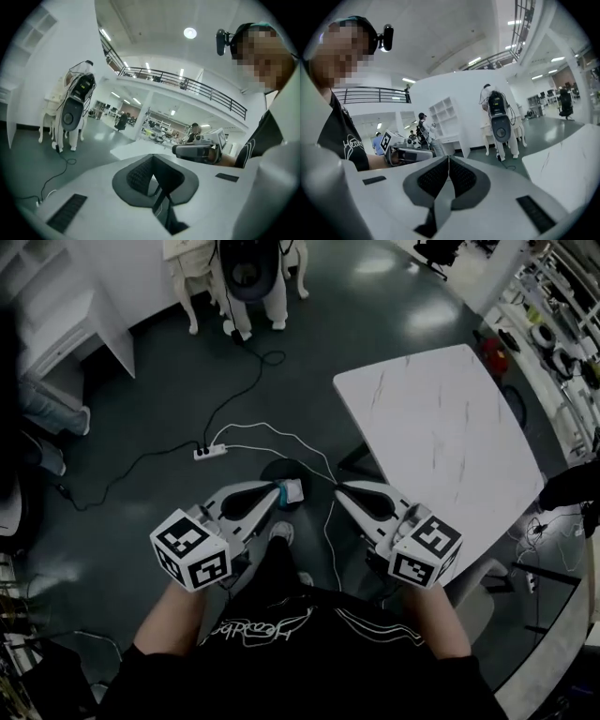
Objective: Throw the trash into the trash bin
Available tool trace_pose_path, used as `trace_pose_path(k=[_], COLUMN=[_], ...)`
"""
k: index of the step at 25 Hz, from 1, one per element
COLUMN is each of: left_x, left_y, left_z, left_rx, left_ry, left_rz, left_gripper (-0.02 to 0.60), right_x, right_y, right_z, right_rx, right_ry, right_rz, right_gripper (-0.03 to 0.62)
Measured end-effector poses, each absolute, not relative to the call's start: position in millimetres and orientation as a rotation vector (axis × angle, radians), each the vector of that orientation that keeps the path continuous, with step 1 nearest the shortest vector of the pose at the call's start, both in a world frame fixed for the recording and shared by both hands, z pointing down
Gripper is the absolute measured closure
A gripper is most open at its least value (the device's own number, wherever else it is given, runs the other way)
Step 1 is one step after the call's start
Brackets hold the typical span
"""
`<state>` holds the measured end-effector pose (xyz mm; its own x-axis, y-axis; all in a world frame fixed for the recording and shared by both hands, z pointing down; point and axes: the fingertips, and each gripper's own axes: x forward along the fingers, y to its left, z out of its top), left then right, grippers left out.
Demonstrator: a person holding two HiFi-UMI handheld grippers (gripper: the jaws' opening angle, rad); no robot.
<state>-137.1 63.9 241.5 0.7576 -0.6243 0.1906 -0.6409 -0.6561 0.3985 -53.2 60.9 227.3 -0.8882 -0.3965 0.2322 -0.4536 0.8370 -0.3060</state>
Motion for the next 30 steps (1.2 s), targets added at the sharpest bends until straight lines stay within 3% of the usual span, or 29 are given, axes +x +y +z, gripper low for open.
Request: trace_pose_path(k=[4,11,30], left_x=[-133,-116,-70], left_y=[99,125,137], left_z=[192,159,152], left_rx=[2.604,2.634,2.679], left_ry=[-0.964,-0.937,-0.810], left_rz=[0.009,-0.044,-0.003], left_gripper=[0.577,0.577,0.577], right_x=[-45,-32,-4], right_y=[90,114,140], right_z=[182,158,158], right_rx=[0.688,0.675,0.744], right_ry=[-2.880,-2.951,-2.971], right_rz=[0.311,0.413,0.412], right_gripper=[0.562,0.562,0.563])
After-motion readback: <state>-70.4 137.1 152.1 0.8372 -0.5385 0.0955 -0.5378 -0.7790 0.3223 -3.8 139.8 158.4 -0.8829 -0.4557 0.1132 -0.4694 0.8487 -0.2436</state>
